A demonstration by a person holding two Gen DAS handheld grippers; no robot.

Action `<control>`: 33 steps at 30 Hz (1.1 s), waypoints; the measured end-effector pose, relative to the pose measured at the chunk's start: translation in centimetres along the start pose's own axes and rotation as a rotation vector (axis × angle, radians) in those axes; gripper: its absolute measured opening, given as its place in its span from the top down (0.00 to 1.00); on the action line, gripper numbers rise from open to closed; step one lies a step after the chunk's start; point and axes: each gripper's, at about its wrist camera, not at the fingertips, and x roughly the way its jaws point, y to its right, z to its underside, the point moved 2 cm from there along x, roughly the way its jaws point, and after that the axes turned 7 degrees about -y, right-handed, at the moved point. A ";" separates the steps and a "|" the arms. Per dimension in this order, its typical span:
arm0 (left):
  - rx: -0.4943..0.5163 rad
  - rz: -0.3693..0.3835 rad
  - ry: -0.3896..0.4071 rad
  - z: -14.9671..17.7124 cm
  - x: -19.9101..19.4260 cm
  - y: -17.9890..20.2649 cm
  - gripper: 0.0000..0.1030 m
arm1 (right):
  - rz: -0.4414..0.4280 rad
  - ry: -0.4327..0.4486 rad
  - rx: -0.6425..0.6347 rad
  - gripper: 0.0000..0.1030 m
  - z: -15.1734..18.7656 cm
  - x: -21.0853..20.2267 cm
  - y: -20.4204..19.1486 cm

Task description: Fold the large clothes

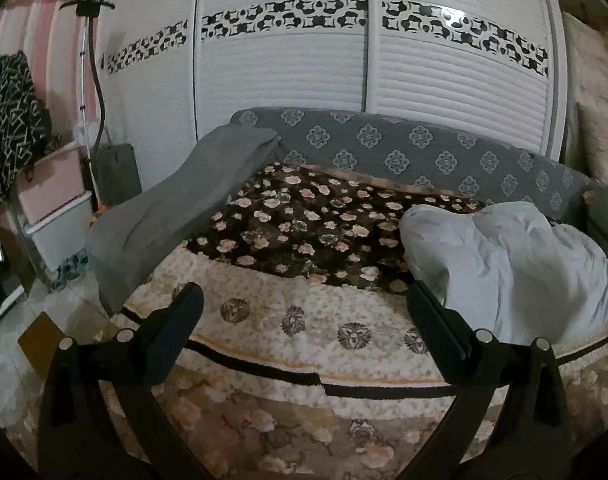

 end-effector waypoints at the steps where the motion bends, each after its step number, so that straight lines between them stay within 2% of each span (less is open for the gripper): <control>1: 0.011 -0.002 0.005 0.0 -0.1 0.2 0.03 | 0.001 0.000 0.001 0.02 0.0 0.0 0.0; 6: 0.053 -0.001 0.005 0.1 0.0 0.9 0.03 | 0.000 0.001 0.000 0.02 0.0 0.0 0.0; 22: 0.093 0.014 -0.010 0.3 0.4 1.2 0.03 | 0.007 -0.003 -0.002 0.02 0.0 0.1 -0.2; 33: 0.084 0.014 -0.020 0.2 0.6 0.9 0.03 | 0.006 -0.004 -0.003 0.02 0.0 0.1 -0.2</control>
